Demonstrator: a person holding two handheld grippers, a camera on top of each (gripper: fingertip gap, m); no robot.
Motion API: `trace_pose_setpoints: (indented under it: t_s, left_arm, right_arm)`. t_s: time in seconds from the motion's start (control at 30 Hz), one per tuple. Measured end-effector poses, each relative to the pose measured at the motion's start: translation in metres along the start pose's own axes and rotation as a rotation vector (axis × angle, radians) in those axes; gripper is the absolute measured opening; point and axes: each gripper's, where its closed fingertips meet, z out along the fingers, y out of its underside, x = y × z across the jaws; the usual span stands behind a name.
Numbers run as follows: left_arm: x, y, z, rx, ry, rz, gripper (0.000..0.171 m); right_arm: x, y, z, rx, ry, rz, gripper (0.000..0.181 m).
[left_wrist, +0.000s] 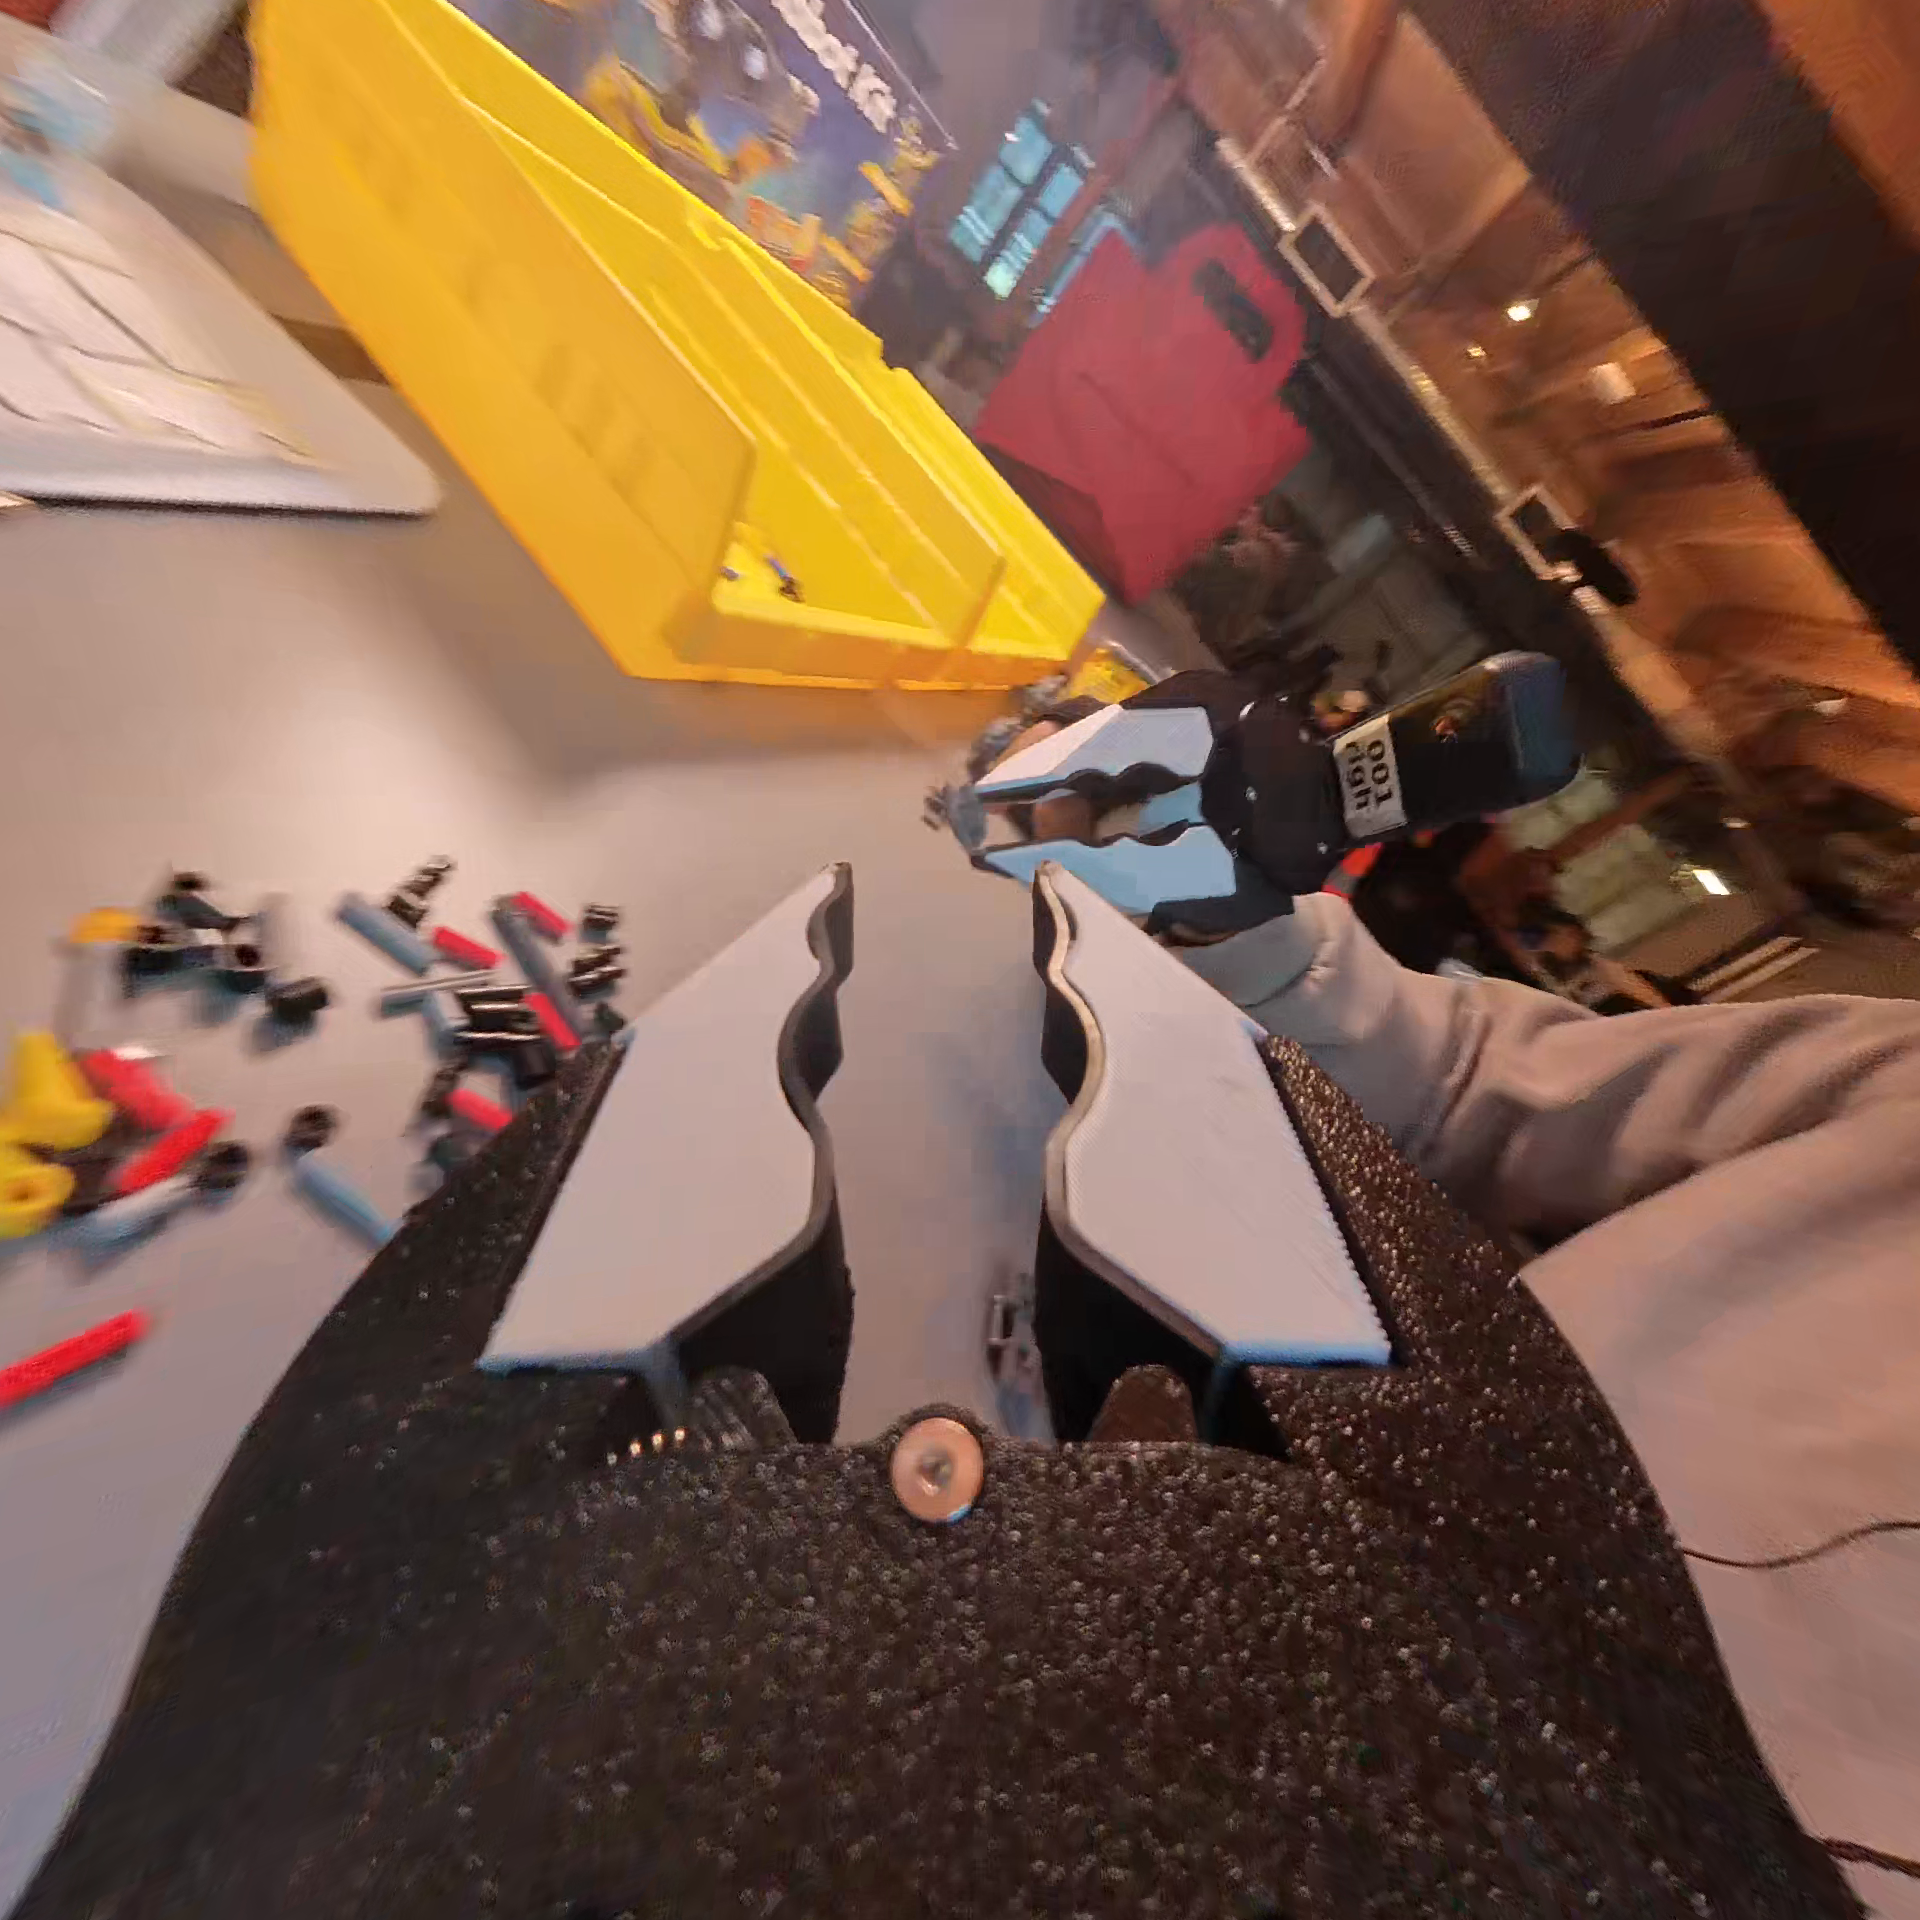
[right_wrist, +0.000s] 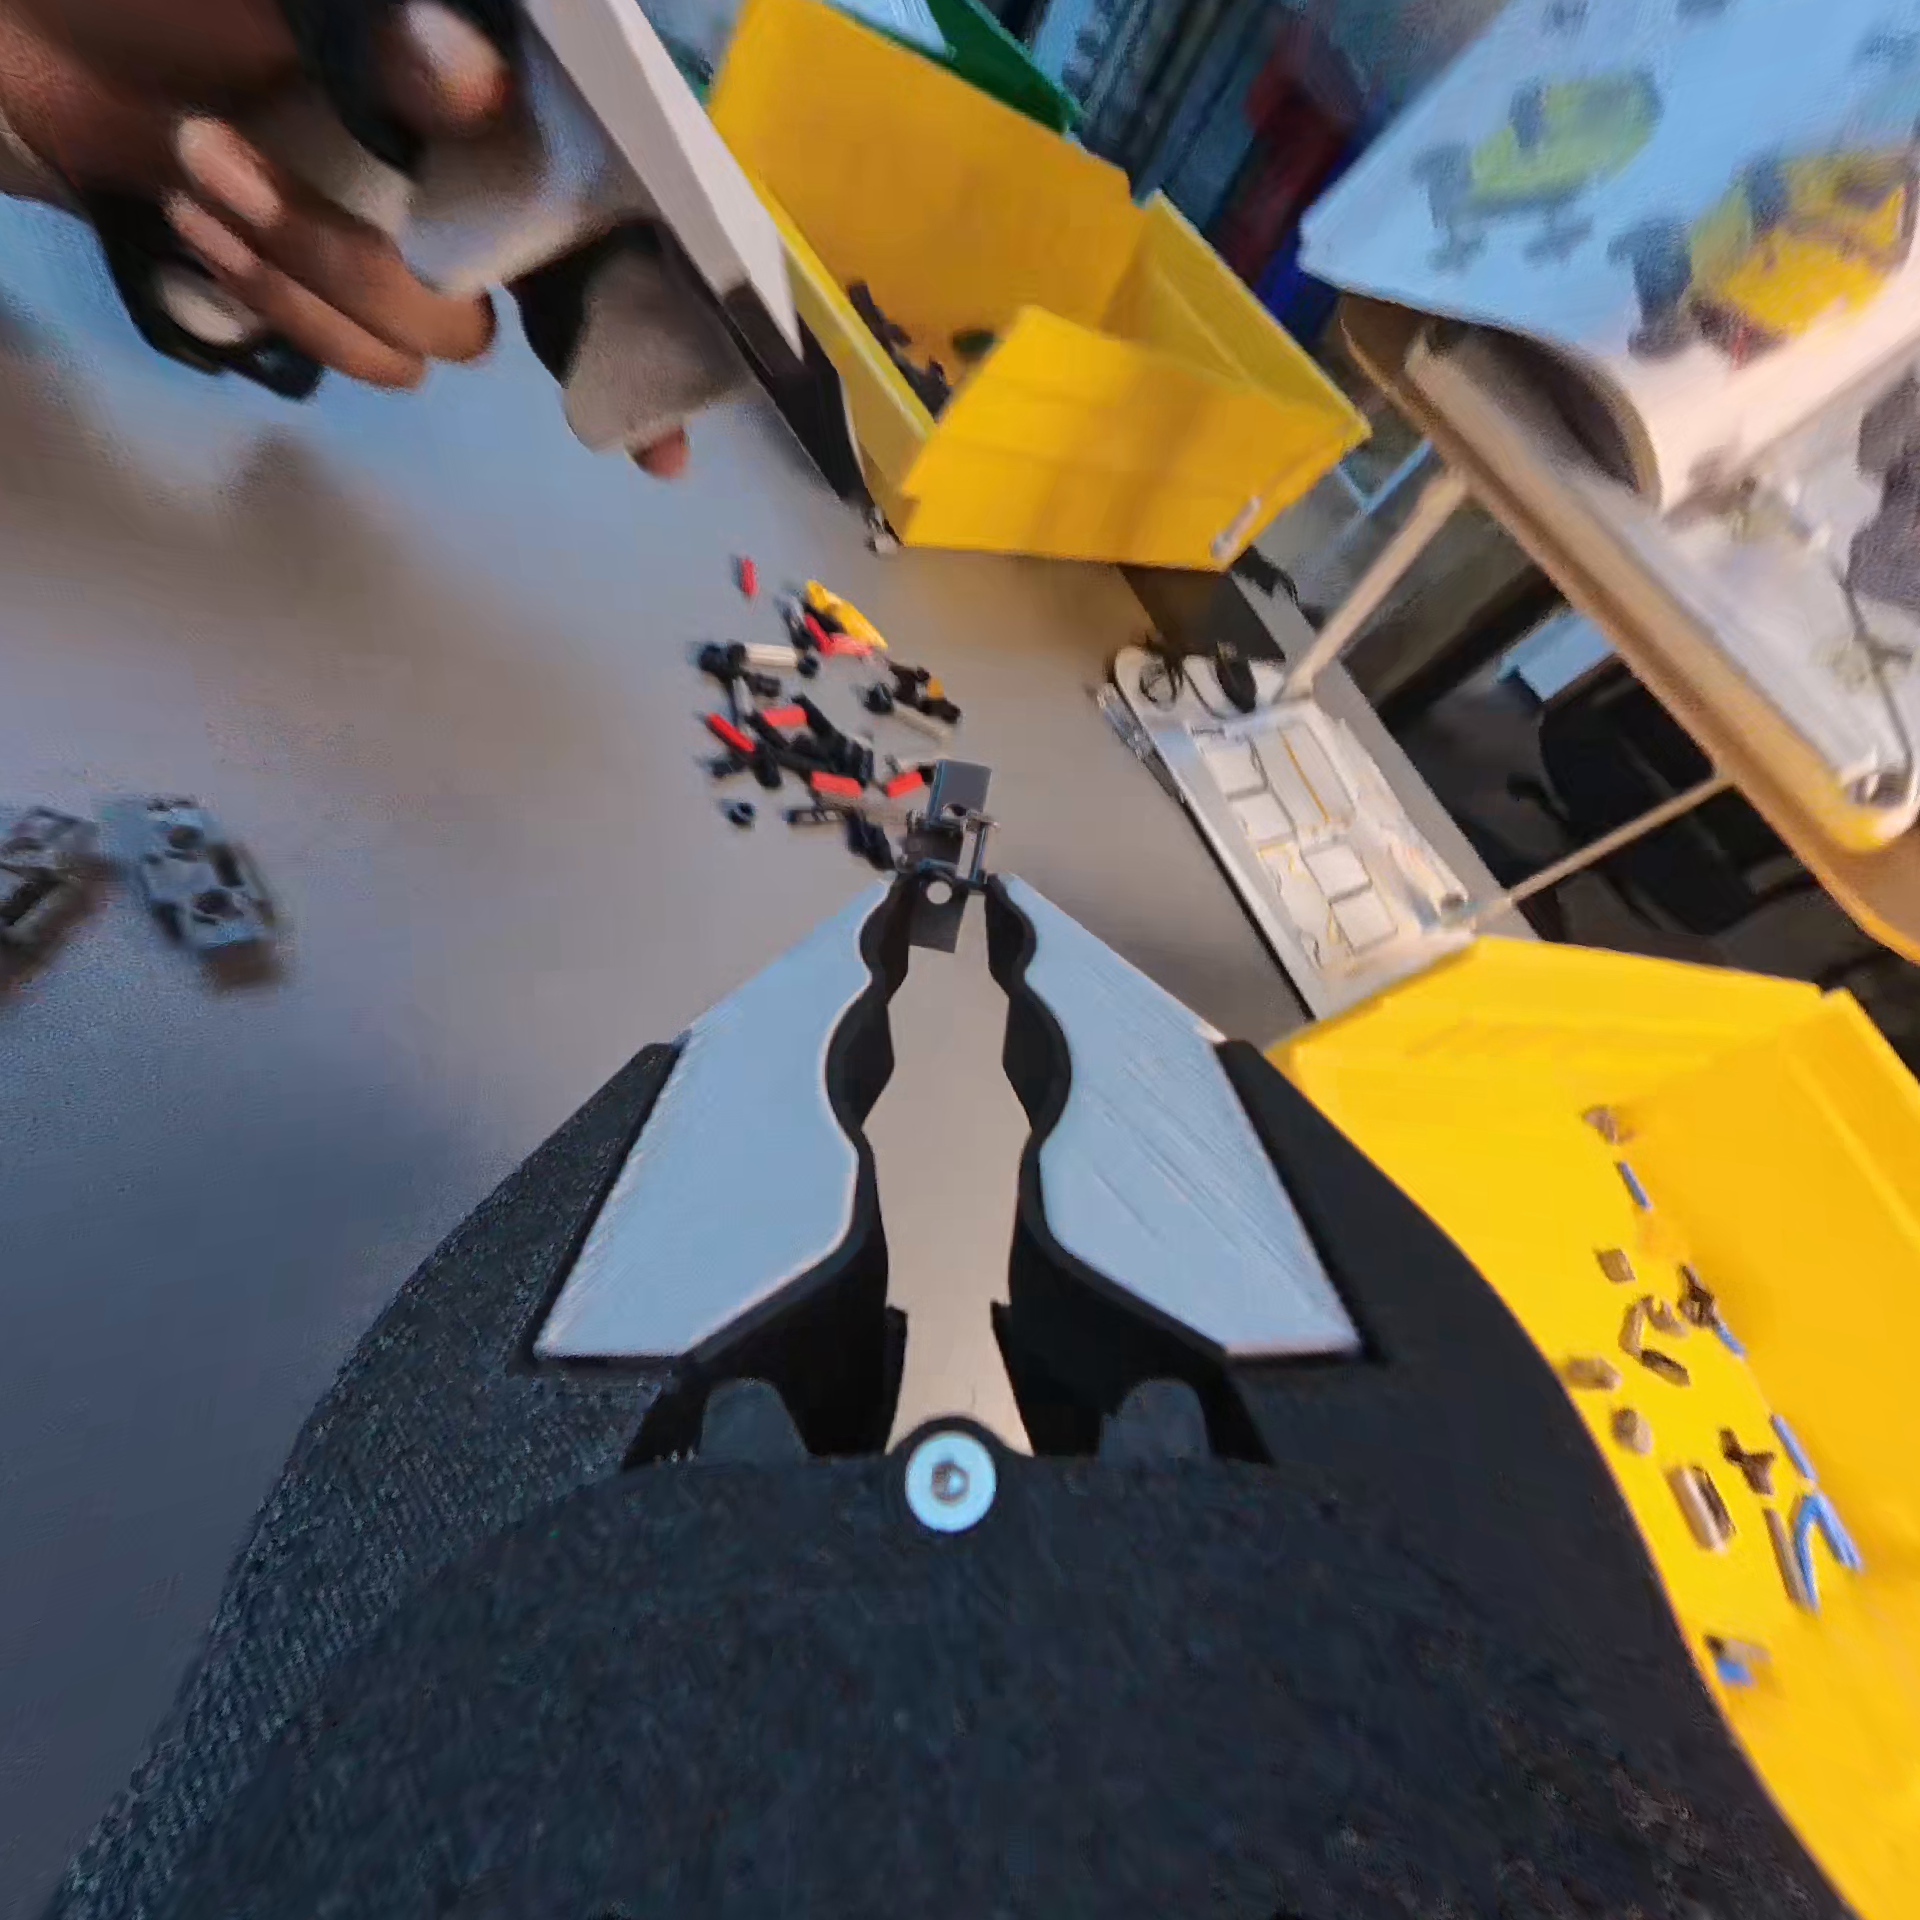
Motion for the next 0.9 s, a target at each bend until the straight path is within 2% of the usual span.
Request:
trace_pose_setpoints:
  t_s: [0.13,0.17,0.2,0.33,0.43,0.5,0.6,0.7,0.77,0.83,0.9]
  left_arm:
    - [0.022,0.019,0.022,-0.059,0.122,-0.045,0.027]
    - [0.026,0.023,0.024,-0.078,0.143,-0.048,0.024]
    - [0.029,0.026,0.026,-0.095,0.158,-0.046,0.018]
    - [0.034,0.029,0.027,-0.115,0.159,-0.016,0.004]
    - [0.037,0.029,0.027,-0.113,0.18,-0.01,0.002]
    - [0.034,0.027,0.025,-0.115,0.139,0.05,0.002]
    - [0.017,-0.003,0.008,-0.018,-0.011,0.185,0.003]
    - [-0.026,-0.055,-0.043,0.147,-0.363,0.387,0.002]
    - [-0.058,-0.087,-0.09,0.253,-0.619,0.464,0.002]
    - [-0.088,-0.108,-0.135,0.335,-0.809,0.47,0.003]
    - [-0.114,-0.116,-0.165,0.377,-0.9,0.394,0.003]
  right_arm:
    - [-0.033,-0.033,-0.002,0.091,-0.037,-0.104,0.011]
    - [-0.036,-0.037,-0.003,0.098,-0.036,-0.114,0.003]
    - [-0.037,-0.04,-0.004,0.112,-0.031,-0.122,0.003]
    - [-0.044,-0.047,-0.008,0.143,-0.063,-0.122,0.003]
    - [-0.044,-0.046,-0.008,0.139,-0.07,-0.108,0.003]
    - [-0.043,-0.045,-0.008,0.135,-0.071,-0.093,0.003]
    - [-0.028,-0.031,-0.01,0.064,-0.044,-0.056,0.029]
    - [0.015,0.018,-0.024,-0.191,0.057,0.002,0.043]
    - [0.038,0.063,-0.041,-0.39,0.075,0.148,0.052]
    - [0.049,0.098,-0.058,-0.511,0.07,0.318,0.054]
    - [0.056,0.12,-0.071,-0.59,0.093,0.433,0.052]
